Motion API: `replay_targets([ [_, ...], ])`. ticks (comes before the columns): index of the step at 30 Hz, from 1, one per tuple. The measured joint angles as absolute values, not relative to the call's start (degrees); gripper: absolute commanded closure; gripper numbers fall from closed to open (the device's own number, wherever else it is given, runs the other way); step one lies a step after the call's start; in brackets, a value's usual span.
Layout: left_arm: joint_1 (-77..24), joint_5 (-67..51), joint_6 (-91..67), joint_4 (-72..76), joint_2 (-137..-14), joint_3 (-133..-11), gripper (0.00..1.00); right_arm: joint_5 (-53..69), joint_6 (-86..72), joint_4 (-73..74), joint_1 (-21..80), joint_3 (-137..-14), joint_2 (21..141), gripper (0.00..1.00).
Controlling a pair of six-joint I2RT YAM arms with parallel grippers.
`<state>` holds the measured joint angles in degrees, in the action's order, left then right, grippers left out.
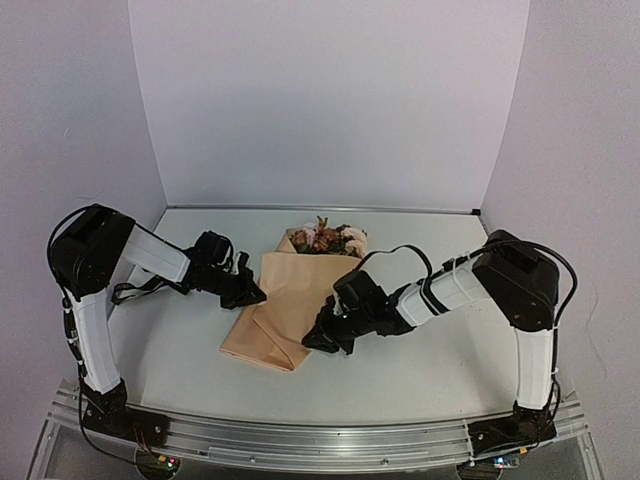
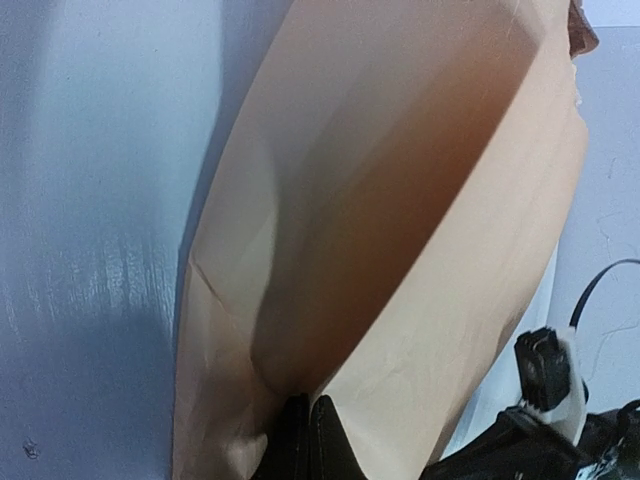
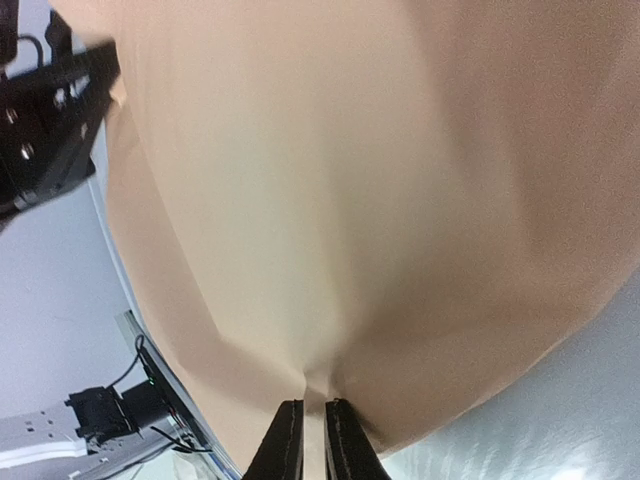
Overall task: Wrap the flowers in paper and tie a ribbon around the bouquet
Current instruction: Press the fold line on the folded wrapping paper.
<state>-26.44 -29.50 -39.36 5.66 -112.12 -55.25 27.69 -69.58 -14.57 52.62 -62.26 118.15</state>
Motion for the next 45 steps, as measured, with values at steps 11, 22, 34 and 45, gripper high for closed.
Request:
replay_targets([
  [11, -26.39, -29.67, -41.33, 9.05, -112.01, -53.54, 1.0, 26.63, -66.27, -10.07, 59.96, -64.32, 118.17, 0.87],
  [22, -26.39, -29.75, -41.69, 9.0, -112.03, -53.6, 1.0, 27.25, -63.47, -4.91, 61.14, -66.7, 118.43, 0.86],
  [34, -26.3, -31.7, -38.82, 7.11, -113.22, -55.52, 1.0, 32.16, -73.51, -18.74, 50.28, -63.32, 120.39, 0.89],
  [45, -25.87, -32.99, -37.33, 6.04, -113.71, -56.31, 1.0, 34.49, -82.55, -34.28, 44.25, -57.39, 122.83, 0.89],
])
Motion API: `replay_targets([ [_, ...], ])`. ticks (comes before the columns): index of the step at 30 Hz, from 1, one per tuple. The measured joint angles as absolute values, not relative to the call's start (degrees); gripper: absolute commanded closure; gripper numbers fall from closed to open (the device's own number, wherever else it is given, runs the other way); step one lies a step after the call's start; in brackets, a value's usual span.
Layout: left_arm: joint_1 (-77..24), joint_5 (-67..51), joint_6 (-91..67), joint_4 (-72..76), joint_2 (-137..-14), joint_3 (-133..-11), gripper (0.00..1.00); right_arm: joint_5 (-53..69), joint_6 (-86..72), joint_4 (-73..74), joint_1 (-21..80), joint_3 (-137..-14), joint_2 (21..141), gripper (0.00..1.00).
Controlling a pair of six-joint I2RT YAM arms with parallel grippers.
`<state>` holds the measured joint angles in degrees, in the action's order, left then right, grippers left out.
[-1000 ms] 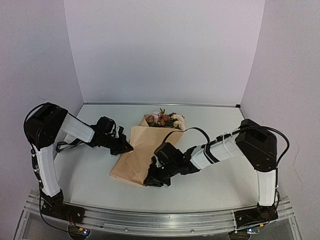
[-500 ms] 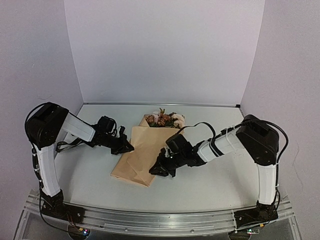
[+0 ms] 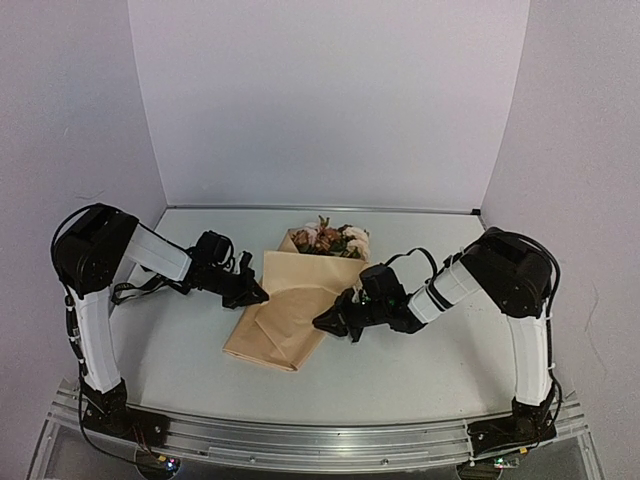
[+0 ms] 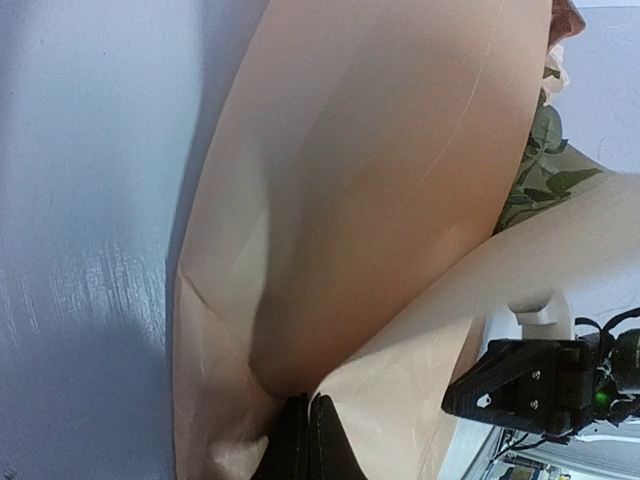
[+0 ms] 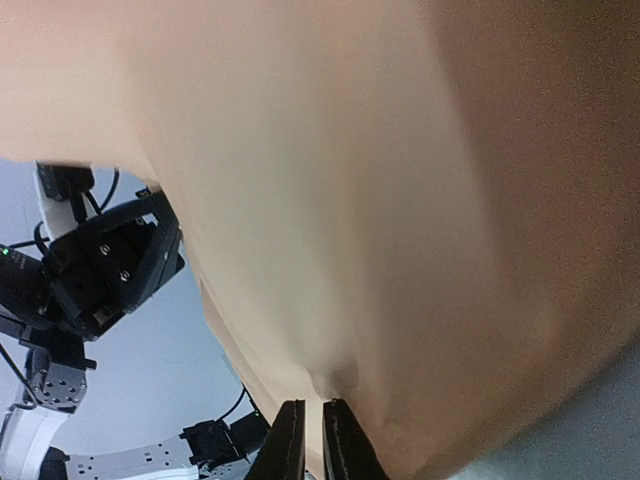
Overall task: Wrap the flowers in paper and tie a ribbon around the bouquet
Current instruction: Press the fold line on the folded wrapping paper.
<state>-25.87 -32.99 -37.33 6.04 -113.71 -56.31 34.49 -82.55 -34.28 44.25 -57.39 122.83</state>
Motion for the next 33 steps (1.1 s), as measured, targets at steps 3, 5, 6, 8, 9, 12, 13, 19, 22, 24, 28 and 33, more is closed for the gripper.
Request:
replay_targets([
  [3, -25.81, -33.15, -37.28, 6.02, -113.77, -56.35, 1.0, 34.44, -83.57, -36.56, 42.5, -56.22, 122.8, 0.89],
  [5, -25.76, -33.36, -37.23, 6.02, -113.82, -56.4, 1.0, 34.22, -84.0, -36.9, 41.53, -56.14, 122.8, 0.89],
  [6, -25.71, -33.4, -37.22, 6.02, -113.82, -56.4, 1.0, 34.1, -84.1, -36.94, 41.08, -56.17, 122.8, 0.89],
  [8, -25.69, -33.42, -37.09, 6.02, -113.82, -56.4, 1.0, 33.81, -84.43, -36.75, 40.08, -56.46, 122.82, 0.89],
  [9, -25.69, -33.43, -36.97, 6.0, -113.82, -56.4, 1.0, 33.53, -84.59, -36.45, 39.59, -56.75, 122.83, 0.89],
  [12, -25.69, -33.49, -36.54, 5.9, -113.85, -56.48, 1.0, 32.66, -85.4, -35.29, 37.93, -58.0, 123.06, 0.89],
  [13, -25.69, -33.54, -36.32, 5.7, -113.88, -56.6, 1.0, 32.35, -85.58, -34.97, 37.34, -58.51, 123.25, 0.89],
  [19, -25.5, -34.1, -35.71, 4.7, -114.08, -57.19, 1.0, 31.15, -86.92, -33.72, 32.99, -62.38, 125.3, 0.89],
  [22, -25.5, -34.23, -35.44, 4.27, -114.1, -57.36, 1.0, 30.6, -87.15, -32.78, 31.27, -65.0, 126.56, 0.89],
  [24, -25.47, -34.37, -35.31, 4.02, -114.1, -57.41, 1.0, 30.24, -87.14, -31.47, 30.29, -67.23, 127.66, 0.89],
  [28, -25.45, -34.5, -34.72, 3.8, -114.1, -57.53, 1.0, 29.05, -87.09, -27.97, 28.84, -72.53, 129.8, 0.89],
  [33, -25.43, -34.61, -34.32, 2.63, -114.1, -58.0, 1.0, 27.12, -87.11, -24.6, 27.58, -77.95, 131.47, 0.88],
])
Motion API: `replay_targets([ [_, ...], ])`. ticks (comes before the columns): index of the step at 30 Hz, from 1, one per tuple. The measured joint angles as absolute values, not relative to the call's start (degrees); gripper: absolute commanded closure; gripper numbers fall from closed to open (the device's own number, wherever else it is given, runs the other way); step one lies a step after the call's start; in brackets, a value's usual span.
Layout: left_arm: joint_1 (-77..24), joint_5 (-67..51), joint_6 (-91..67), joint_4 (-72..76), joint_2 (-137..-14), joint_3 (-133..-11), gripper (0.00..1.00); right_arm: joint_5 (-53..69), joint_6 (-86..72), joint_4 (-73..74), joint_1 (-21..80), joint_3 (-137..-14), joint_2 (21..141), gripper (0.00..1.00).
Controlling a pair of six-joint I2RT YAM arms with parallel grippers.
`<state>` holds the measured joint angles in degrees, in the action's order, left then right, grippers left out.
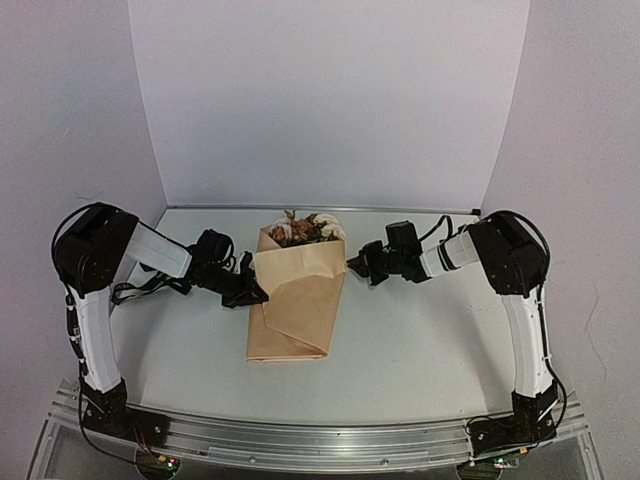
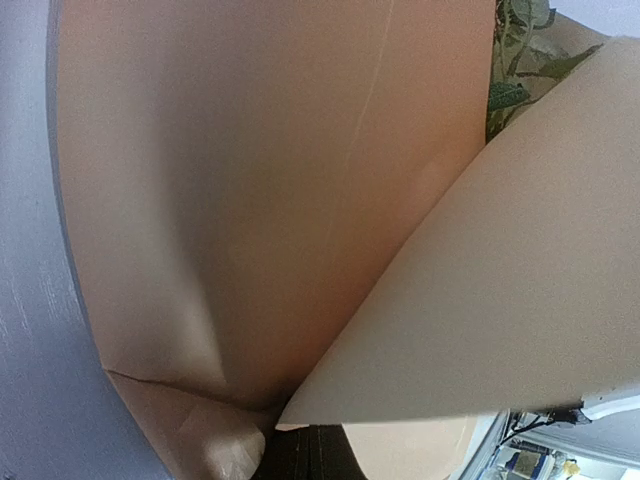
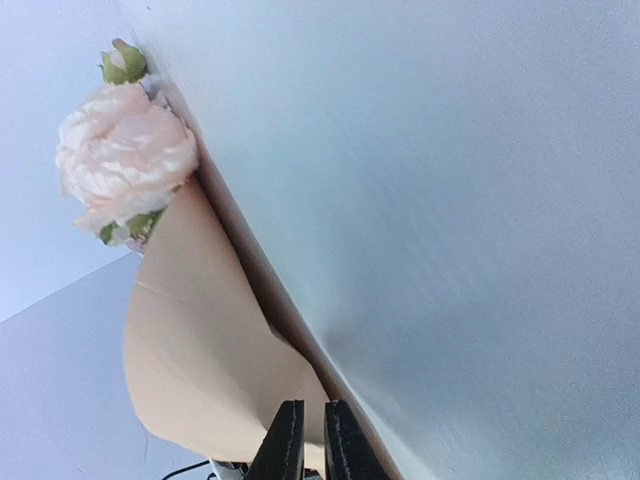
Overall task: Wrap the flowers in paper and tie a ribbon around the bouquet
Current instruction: Press the fold line on the folded wrapping paper.
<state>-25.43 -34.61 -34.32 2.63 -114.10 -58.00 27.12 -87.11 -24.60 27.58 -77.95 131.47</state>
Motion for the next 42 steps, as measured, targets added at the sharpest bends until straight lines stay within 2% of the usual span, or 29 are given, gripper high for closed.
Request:
replay_targets([
  [9, -25.43, -34.76, -34.26, 0.9, -114.1, -58.76, 1.0, 24.91, -78.0, -17.27, 27.76, -79.24, 126.01, 0.79],
  [16, -25.38, -35.02, -34.24, -0.51, -114.26, -59.47, 1.0, 28.07, -74.17, -16.59, 30.3, -85.3, 124.49, 0.82],
  [24, -25.28, -35.46, -33.88, -1.88, -114.55, -60.24, 1.0, 27.76, -75.04, -16.29, 32.16, -90.51, 132.62, 0.91],
  [42, -25.26, -35.62, -32.91, -4.16, -114.91, -61.57, 1.0, 20.8, -83.27, -17.12, 28.51, -91.48, 138.8, 0.92],
])
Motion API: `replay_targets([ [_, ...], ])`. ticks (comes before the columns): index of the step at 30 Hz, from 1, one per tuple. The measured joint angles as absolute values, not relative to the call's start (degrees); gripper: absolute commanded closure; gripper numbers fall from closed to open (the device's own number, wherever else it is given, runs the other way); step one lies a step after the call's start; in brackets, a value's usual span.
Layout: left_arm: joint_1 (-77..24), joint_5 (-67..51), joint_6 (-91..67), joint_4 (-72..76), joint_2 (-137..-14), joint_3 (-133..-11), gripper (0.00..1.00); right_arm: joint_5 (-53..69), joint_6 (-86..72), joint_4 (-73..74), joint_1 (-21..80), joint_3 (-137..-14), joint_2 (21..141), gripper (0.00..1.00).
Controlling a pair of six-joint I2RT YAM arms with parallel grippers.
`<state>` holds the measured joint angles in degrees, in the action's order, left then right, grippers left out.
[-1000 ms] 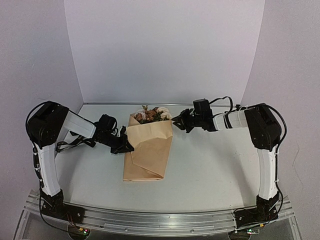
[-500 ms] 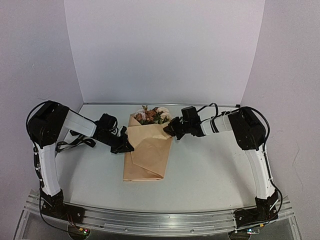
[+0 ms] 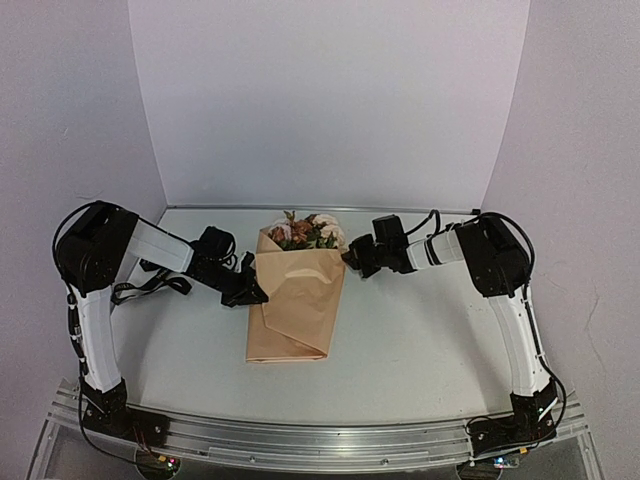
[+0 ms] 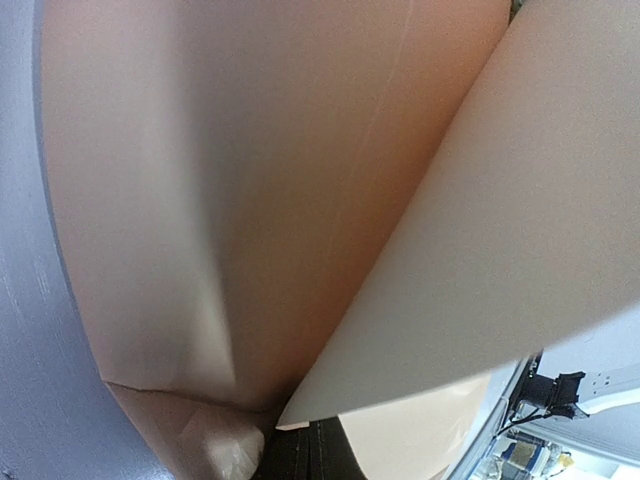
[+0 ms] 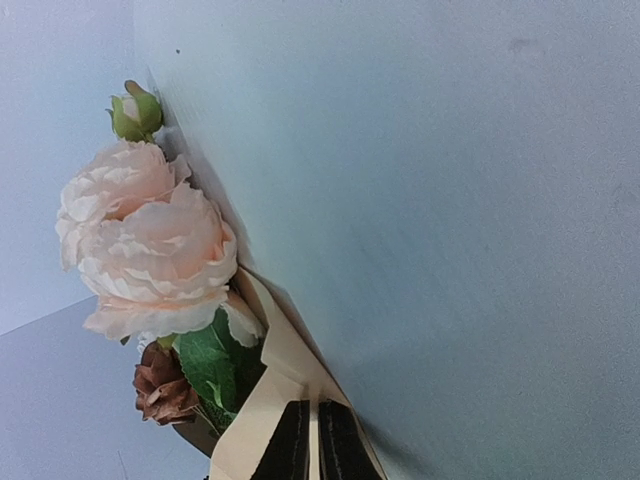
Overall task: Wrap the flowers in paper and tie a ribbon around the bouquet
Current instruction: Press the fold line on the folded wrapping paper.
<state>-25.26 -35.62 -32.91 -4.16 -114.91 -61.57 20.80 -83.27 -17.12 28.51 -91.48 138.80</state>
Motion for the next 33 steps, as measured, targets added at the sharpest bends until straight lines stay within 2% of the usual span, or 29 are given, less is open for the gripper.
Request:
replay_targets([
  [3, -25.19, -35.82, -32.88, -4.78, -115.07, -62.0, 1.0, 20.45, -83.46, -17.06, 28.51, -91.53, 138.8, 0.92],
  [6, -25.17, -35.9, -32.96, -5.25, -115.18, -62.4, 0.97, 20.82, -82.75, -16.23, 28.51, -92.06, 138.8, 0.86],
  [10, -25.17, -36.03, -33.7, -5.59, -115.13, -62.58, 0.88, 22.3, -79.1, -12.46, 28.49, -93.51, 138.14, 0.81],
  [14, -25.64, -35.76, -35.41, -6.16, -114.21, -62.63, 0.77, 24.95, -73.67, -5.59, 28.42, -95.75, 135.46, 0.79],
  [19, -26.96, -33.7, -37.77, -8.66, -111.51, -62.63, 0.69, 27.74, -67.69, 0.84, 28.57, -96.76, 127.6, 0.76],
  [25, -27.5, -30.15, -39.55, -10.84, -105.67, -62.63, 0.63, 28.18, -61.29, 4.98, 30.54, -90.68, 115.3, 0.74],
  [29, -27.44, -26.08, -40.02, -12.7, -101.07, -62.63, 0.58, 28.13, -58.51, 6.76, 33.71, -86.63, 112.48, 0.74],
  [33, -27.42, -22.64, -39.58, -14.86, -98.74, -62.57, 0.46, 27.9, -56.82, 9.72, 38.4, -84.03, 112.9, 0.71],
])
